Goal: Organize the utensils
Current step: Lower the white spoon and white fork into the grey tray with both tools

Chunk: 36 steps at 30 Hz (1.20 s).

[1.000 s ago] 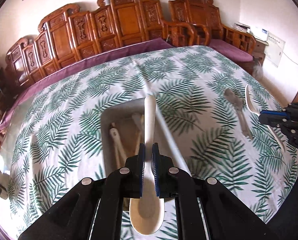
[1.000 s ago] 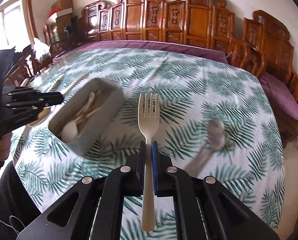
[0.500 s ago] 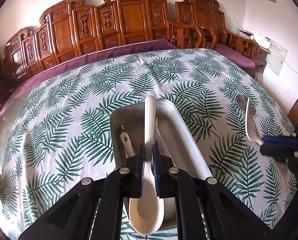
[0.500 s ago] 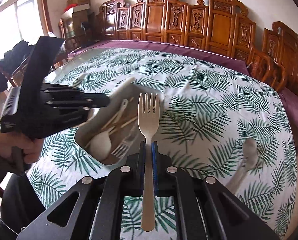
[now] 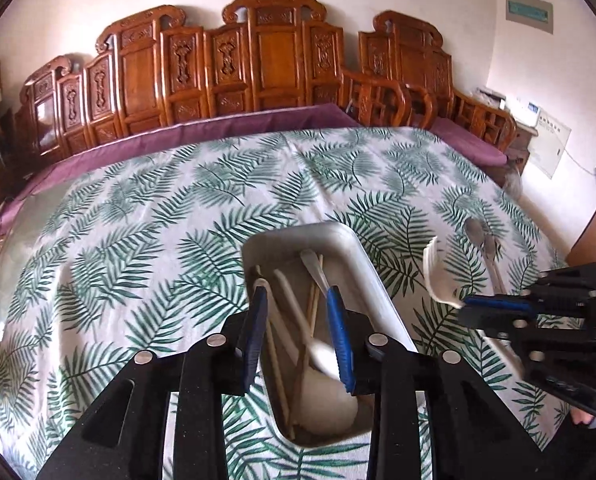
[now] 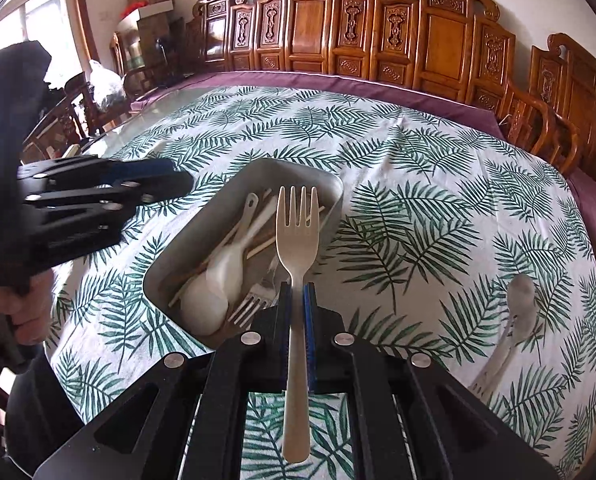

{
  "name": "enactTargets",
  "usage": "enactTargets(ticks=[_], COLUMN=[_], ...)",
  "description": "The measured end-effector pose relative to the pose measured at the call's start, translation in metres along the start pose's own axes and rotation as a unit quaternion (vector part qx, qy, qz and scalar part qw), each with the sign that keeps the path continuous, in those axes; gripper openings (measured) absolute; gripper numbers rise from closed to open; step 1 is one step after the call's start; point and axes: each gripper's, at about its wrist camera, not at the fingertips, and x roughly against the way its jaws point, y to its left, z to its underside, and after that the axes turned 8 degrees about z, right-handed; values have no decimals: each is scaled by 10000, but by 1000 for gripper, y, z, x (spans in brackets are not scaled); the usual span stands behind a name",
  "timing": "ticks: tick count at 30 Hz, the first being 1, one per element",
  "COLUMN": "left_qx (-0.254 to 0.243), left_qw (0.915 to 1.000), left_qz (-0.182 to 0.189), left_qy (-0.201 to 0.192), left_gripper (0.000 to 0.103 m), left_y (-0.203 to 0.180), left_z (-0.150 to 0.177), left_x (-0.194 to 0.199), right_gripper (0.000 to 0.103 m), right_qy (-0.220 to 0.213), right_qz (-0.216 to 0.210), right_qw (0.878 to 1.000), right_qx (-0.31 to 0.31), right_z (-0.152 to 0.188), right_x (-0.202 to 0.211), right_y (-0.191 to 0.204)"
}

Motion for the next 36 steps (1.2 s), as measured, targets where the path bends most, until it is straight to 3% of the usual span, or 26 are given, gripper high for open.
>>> enactTargets(ticks=[7, 13, 15, 26, 36], left_qx=[17, 79, 107, 202, 135], left_qw=[9995, 9990, 9989, 9980, 9978], left_qz=[-183, -251, -241, -292, -295], left_qy=[-239, -353, -392, -523, -576], left_gripper=[45, 46, 53, 53, 53], left_y=[12, 22, 25, 35, 33], left_z=[4, 2, 2, -3, -5], left_x=[33, 45, 49, 63, 67], right_gripper=[7, 7, 7, 8, 8], right_qy=[5, 76, 112, 276, 353], right_qz=[-65, -114, -122, -170, -165], right_qw=[10000, 9999, 9999, 9991, 9988], right_qx=[6, 4, -43, -279, -301], right_z=[-14, -30, -36, -64, -61], right_x=[-15, -30, -37, -68, -84], right_y=[19, 32, 34, 40, 48])
